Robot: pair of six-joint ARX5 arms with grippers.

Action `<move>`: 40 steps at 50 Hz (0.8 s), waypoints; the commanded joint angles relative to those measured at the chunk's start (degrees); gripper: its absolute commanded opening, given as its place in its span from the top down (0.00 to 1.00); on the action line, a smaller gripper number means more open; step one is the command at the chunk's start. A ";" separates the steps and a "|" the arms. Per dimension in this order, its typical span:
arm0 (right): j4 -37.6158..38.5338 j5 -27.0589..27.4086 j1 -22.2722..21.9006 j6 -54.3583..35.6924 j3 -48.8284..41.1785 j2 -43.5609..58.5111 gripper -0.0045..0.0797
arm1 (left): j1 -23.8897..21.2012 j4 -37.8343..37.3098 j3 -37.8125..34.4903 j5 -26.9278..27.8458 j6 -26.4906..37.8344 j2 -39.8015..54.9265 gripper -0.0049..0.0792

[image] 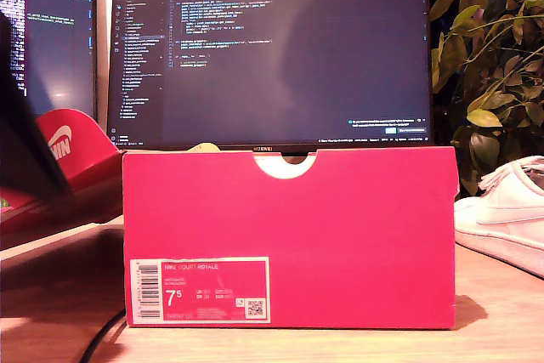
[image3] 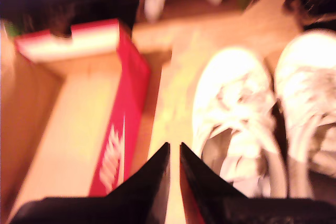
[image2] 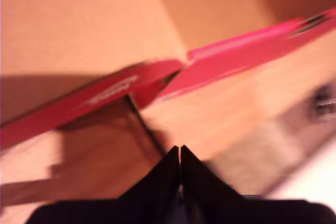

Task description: Pack the white shoes by picking the first shoe and placing it inside the red shoebox, left side, then picking and rotating the second shoe and placing it in the shoebox

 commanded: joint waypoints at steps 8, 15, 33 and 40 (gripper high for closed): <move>-4.11 0.13 0.24 -0.33 1.29 0.48 0.87 | -5.11 5.90 -0.11 -6.67 -0.63 5.68 0.96; -6.78 0.11 0.39 -1.81 1.29 3.19 0.77 | -5.92 8.70 -0.11 -9.07 -0.55 6.97 0.96; -7.28 0.00 6.01 -4.87 2.69 13.75 0.77 | -5.92 8.79 -0.13 -14.34 -0.39 7.80 0.96; -9.38 3.15 6.67 -6.75 6.05 17.18 0.70 | -5.92 10.21 -0.13 -15.19 -0.39 9.27 0.96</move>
